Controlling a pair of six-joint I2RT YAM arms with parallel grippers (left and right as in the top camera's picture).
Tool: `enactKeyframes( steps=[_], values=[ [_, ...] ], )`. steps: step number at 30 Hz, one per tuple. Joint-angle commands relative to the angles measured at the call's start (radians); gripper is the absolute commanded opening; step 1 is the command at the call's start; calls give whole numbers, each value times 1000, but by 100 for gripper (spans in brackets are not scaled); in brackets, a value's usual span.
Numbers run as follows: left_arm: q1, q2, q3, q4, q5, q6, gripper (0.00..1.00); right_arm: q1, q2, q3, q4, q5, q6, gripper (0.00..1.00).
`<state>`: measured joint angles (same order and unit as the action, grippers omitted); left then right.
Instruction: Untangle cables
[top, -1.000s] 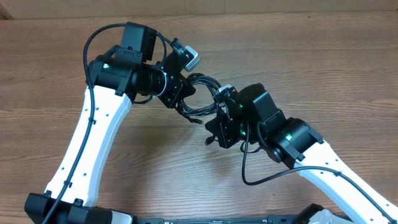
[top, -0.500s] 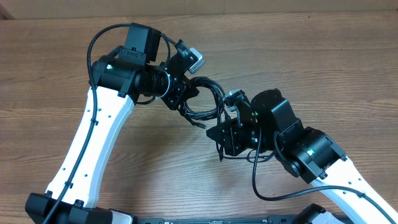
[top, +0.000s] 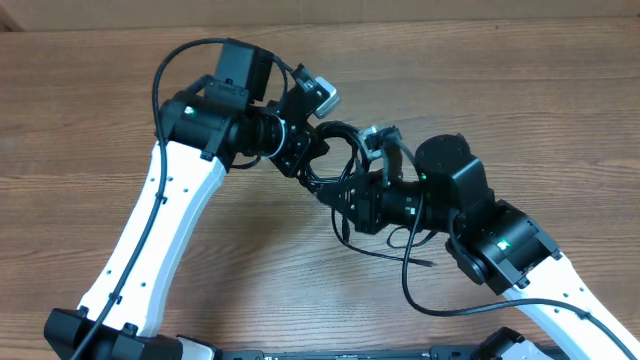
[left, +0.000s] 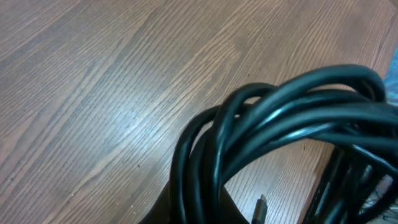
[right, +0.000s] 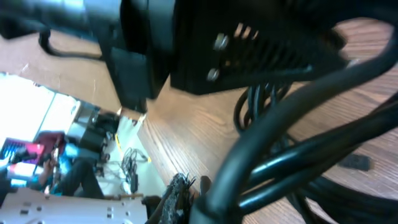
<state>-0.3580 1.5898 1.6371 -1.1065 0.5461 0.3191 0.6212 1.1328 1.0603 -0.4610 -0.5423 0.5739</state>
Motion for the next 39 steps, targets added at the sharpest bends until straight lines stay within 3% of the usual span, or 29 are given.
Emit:
enactKeyframes(
  steps=[1, 6, 12, 16, 24, 25, 26, 28, 30, 32, 35, 39],
  values=[
    [-31, -8, 0, -9, -32, -5, 4, -62, -36, 42, 33, 123, 102, 4],
    [-32, -8, 0, -19, 30, -4, 4, -122, -17, 42, 34, 207, 202, 4],
    [-40, -8, 0, -19, 298, 86, 4, -127, 78, 42, 43, 280, 266, 4],
    [-49, -8, 0, -41, 323, 117, 4, -127, 114, 41, 44, 355, 272, 4],
    [-49, -8, 0, -80, 741, 387, 4, -127, 171, 41, 84, 403, 294, 7],
    [-48, -8, 0, -88, 742, 400, 4, -127, 171, 41, 82, 404, 293, 11],
    [-48, -8, 0, -102, 721, 411, 4, -127, 171, 42, 77, 403, 285, 29],
    [-47, -8, 0, -114, 647, 410, 4, -127, 165, 42, 53, 399, 283, 47],
    [-47, -8, 0, -121, 486, 410, 4, -127, 150, 42, 13, 375, 283, 73],
    [-46, -8, 0, -117, 317, 411, 4, -127, 117, 42, -55, 357, 283, 85],
    [-46, -8, 0, -108, 153, 434, 4, -127, 60, 42, -154, 358, 283, 89],
    [-46, -8, 0, -107, 134, 474, 4, -127, -41, 42, -269, 359, 280, 91]
  ],
)
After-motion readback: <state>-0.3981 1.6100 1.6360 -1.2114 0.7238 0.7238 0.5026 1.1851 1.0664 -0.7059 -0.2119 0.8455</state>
